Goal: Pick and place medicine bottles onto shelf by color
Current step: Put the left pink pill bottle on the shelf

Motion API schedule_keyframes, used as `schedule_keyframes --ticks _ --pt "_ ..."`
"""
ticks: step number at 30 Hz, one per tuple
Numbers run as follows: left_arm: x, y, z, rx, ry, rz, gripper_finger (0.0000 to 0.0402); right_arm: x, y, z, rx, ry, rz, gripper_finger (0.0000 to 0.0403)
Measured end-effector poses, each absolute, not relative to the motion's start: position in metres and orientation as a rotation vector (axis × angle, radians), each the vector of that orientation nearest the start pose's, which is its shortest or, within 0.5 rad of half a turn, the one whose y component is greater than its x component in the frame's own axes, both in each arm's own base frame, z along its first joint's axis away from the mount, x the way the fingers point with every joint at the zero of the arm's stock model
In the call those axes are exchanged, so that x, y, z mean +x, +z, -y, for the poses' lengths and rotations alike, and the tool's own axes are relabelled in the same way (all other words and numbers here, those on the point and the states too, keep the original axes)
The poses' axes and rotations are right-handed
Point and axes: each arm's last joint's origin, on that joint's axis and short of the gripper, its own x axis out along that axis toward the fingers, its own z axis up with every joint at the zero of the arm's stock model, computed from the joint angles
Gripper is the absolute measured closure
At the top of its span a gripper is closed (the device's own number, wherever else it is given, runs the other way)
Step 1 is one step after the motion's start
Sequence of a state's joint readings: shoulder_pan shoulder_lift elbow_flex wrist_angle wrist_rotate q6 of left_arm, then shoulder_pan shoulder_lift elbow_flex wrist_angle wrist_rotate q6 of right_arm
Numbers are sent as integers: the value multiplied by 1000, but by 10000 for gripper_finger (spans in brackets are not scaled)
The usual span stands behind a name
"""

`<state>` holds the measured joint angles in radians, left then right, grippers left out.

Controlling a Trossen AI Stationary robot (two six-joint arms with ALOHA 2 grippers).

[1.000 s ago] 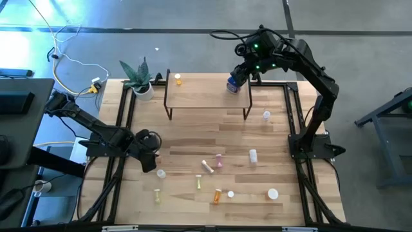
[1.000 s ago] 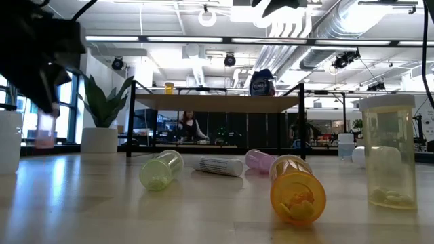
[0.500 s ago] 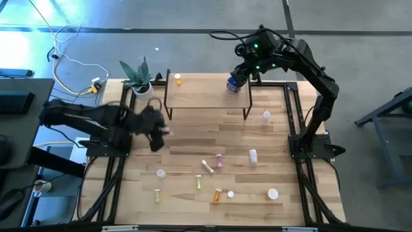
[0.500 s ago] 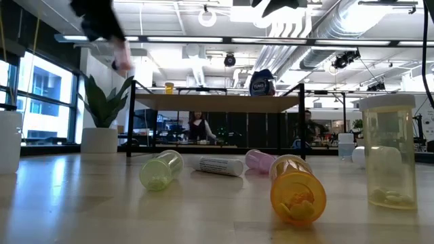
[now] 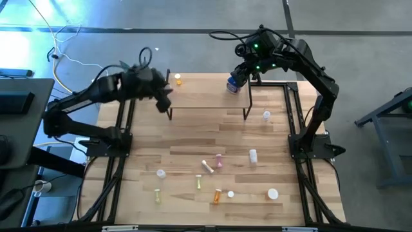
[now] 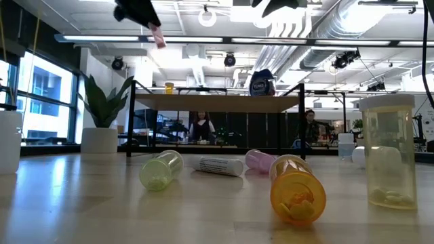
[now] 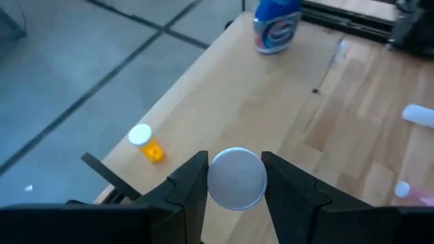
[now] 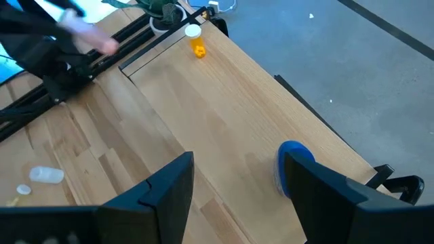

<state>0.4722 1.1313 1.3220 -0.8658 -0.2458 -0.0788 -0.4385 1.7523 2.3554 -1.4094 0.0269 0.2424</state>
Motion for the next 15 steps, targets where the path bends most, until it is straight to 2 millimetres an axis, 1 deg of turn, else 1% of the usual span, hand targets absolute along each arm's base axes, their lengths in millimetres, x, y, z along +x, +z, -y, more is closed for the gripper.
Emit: schedule_keyframes --ticks 3,7,10,15 --pt "195 380 -119 -201 690 -702 280 273 482 129 393 -537 -741 185" --pt "209 359 -140 -228 653 -812 280 273 482 129 392 -536 -742 185" --pt "220 344 -153 -211 634 -877 280 274 482 129 393 -537 -741 185" --pt "229 324 -168 -230 635 -970 280 274 482 129 394 -537 -741 185"
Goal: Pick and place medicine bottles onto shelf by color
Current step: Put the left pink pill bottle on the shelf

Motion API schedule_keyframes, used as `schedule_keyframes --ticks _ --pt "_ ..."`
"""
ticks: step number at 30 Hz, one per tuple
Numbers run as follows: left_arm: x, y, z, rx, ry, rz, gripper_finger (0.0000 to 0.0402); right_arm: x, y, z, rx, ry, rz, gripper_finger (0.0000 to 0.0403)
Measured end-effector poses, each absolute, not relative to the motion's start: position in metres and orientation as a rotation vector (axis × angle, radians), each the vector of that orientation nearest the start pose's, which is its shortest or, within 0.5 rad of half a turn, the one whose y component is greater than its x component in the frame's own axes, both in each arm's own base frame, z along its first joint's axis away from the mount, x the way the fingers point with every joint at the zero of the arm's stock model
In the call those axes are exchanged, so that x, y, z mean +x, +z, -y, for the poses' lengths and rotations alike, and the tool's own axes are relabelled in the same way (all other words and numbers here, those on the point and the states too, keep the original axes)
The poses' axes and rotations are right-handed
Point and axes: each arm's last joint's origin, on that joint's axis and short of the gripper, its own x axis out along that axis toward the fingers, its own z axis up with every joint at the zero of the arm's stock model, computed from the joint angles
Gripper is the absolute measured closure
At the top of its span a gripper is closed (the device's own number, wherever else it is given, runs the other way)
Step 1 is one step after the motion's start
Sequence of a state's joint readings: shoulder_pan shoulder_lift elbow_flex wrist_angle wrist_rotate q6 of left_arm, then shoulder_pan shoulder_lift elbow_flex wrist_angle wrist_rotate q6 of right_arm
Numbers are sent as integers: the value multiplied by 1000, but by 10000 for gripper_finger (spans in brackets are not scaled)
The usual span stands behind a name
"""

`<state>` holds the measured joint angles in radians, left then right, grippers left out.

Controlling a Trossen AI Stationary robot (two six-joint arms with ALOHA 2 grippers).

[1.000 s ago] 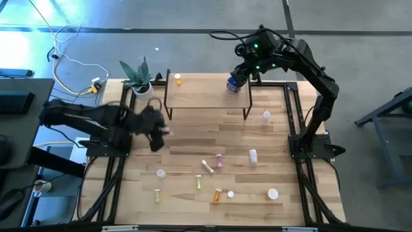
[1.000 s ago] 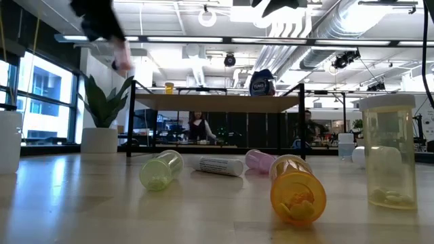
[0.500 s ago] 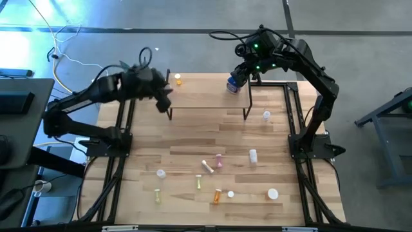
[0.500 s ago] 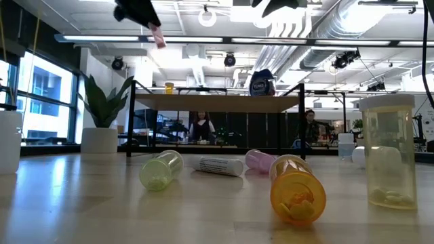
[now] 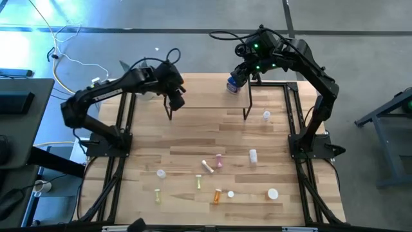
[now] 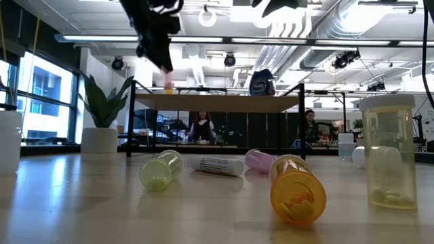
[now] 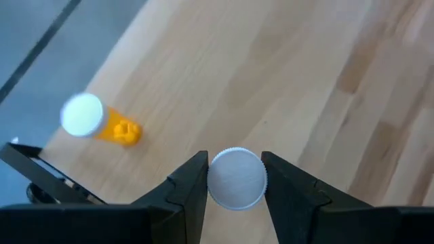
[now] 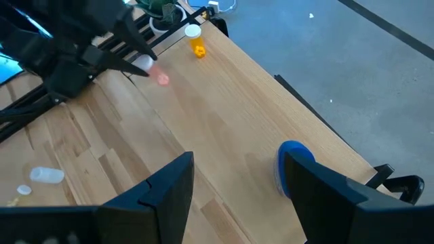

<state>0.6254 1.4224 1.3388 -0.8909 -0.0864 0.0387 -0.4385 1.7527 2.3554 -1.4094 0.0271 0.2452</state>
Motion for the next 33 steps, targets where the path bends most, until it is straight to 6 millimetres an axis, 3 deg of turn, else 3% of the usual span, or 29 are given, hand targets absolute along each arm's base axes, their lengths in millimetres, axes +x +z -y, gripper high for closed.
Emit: schedule_keyframes --ticks 6,21,33 --pt "228 312 -177 -250 636 -1050 280 273 482 129 394 -537 -741 185" --pt "226 312 -179 -259 647 -1051 278 274 482 129 402 -540 -739 185" --pt "227 313 -180 -268 660 -1036 213 273 482 129 402 -540 -740 185"
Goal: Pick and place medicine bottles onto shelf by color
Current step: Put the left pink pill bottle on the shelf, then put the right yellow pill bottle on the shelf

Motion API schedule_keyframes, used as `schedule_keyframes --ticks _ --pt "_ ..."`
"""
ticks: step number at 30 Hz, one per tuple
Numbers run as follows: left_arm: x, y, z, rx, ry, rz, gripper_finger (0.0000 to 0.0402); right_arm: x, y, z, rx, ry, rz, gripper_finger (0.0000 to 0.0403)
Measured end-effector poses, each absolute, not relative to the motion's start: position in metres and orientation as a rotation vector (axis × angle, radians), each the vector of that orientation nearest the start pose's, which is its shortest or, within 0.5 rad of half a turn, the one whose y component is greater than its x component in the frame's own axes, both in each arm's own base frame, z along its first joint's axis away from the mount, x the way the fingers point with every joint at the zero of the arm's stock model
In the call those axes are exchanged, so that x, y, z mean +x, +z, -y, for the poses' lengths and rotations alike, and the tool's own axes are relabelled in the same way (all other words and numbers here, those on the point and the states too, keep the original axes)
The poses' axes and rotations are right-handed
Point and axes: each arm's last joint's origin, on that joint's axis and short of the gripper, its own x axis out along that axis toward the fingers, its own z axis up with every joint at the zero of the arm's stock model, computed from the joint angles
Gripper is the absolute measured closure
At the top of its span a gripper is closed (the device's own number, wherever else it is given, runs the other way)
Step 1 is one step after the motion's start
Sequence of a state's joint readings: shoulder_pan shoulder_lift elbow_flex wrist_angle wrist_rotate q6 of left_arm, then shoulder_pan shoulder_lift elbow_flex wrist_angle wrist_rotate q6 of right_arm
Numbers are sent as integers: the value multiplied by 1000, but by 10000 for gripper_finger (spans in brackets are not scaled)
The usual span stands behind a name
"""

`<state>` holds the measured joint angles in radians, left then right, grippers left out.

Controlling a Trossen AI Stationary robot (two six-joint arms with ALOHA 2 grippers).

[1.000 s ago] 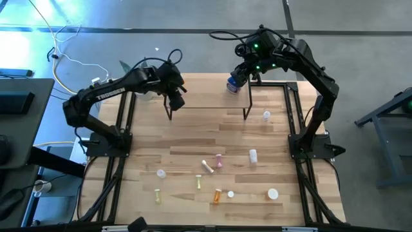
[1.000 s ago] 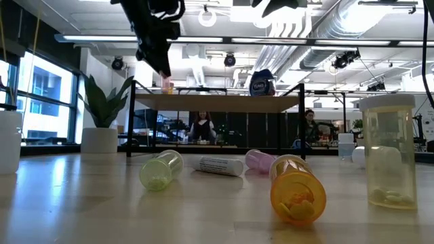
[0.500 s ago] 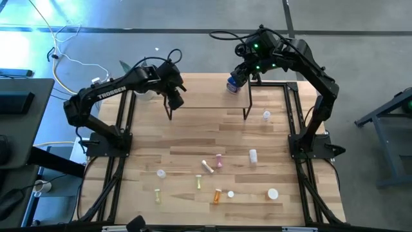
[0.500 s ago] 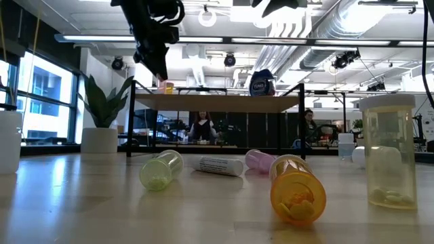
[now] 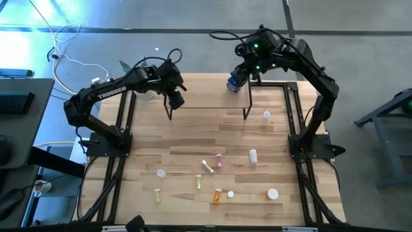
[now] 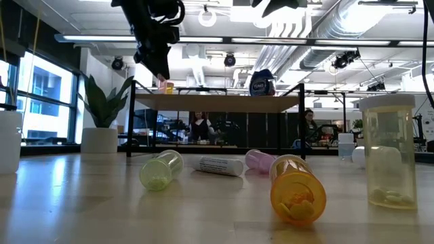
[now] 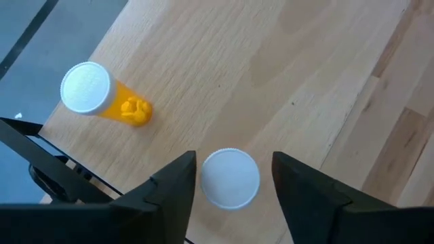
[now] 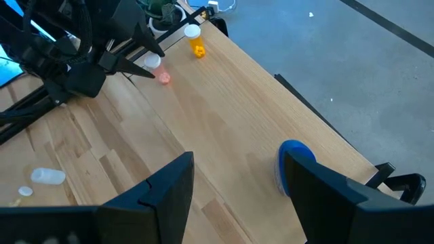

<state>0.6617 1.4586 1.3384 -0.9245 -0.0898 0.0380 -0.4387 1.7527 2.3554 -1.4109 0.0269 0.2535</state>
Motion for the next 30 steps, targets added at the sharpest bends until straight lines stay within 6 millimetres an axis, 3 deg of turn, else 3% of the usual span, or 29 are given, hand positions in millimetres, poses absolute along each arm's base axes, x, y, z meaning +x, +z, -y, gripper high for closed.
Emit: schedule_keyframes --ticks 7,15,24,27,30 --pt "226 333 -179 -259 666 -1004 181 269 484 127 401 -540 -735 185" --pt "219 362 -171 -270 656 -1024 182 265 482 125 387 -532 -780 185" --pt "207 397 -128 -255 561 -851 186 263 477 116 315 -514 -884 185" --pt "199 394 -111 -284 555 -757 186 265 473 108 257 -535 -929 185" --pt "196 379 -95 -332 533 -664 186 272 460 101 243 -517 -995 185"
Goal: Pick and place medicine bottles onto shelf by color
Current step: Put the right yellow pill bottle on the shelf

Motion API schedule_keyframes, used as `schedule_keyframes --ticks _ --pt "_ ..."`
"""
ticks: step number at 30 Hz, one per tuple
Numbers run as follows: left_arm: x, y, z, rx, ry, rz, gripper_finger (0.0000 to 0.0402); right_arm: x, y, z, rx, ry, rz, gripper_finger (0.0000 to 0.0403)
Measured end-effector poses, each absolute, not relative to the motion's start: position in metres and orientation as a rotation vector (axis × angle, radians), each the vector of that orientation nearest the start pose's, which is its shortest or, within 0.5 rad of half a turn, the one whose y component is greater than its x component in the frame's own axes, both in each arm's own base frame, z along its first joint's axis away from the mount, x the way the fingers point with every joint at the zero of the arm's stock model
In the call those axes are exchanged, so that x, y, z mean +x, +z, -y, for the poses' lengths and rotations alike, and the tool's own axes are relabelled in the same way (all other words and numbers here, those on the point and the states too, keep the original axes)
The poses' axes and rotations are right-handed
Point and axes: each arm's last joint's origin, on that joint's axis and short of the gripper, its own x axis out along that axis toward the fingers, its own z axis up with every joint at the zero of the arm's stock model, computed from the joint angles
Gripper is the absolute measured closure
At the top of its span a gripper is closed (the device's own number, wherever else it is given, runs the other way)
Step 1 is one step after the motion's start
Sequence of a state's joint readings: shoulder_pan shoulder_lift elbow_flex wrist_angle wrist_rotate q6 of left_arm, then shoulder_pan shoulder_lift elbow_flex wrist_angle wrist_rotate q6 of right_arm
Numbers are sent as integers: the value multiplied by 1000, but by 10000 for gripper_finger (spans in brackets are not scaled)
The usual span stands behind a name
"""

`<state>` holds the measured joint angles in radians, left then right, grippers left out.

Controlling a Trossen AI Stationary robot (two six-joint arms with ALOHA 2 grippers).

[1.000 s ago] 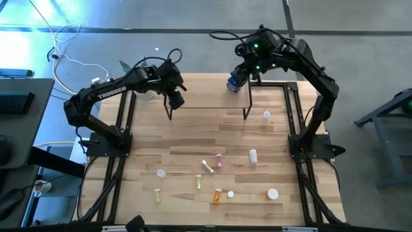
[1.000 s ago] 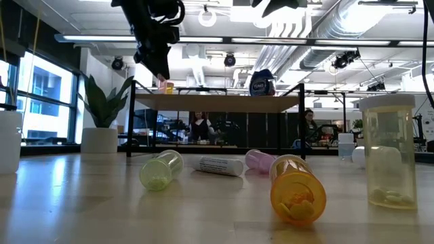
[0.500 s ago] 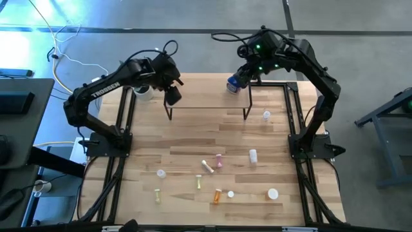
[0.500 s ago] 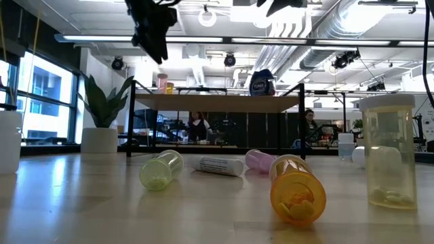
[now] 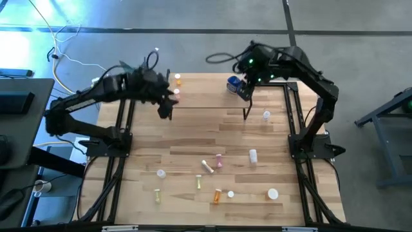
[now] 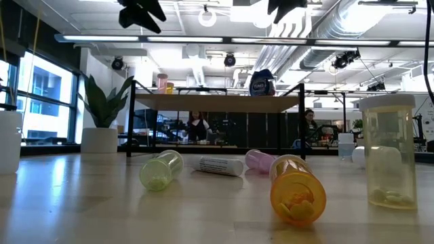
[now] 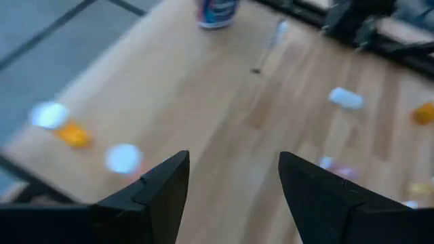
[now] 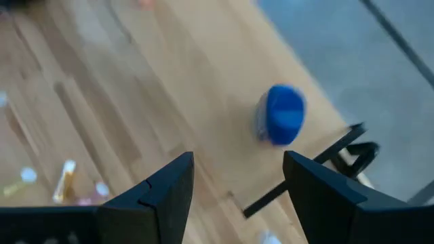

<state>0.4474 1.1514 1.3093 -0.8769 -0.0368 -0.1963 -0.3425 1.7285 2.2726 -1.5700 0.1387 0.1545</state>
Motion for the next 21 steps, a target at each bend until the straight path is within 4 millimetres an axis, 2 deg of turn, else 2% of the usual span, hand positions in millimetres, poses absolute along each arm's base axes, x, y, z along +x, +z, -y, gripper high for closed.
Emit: schedule_keyframes --ticks 4,9,15,21 --pt "193 355 -77 -401 494 -590 186 274 442 91 254 -499 -1061 185" --pt "187 332 -59 -440 479 -585 186 264 422 73 313 -512 -1058 185" --pt "185 316 -44 -444 518 -591 186 242 406 50 467 -556 -958 185" --pt "191 308 -32 -422 467 -584 187 226 385 20 654 -580 -886 185"
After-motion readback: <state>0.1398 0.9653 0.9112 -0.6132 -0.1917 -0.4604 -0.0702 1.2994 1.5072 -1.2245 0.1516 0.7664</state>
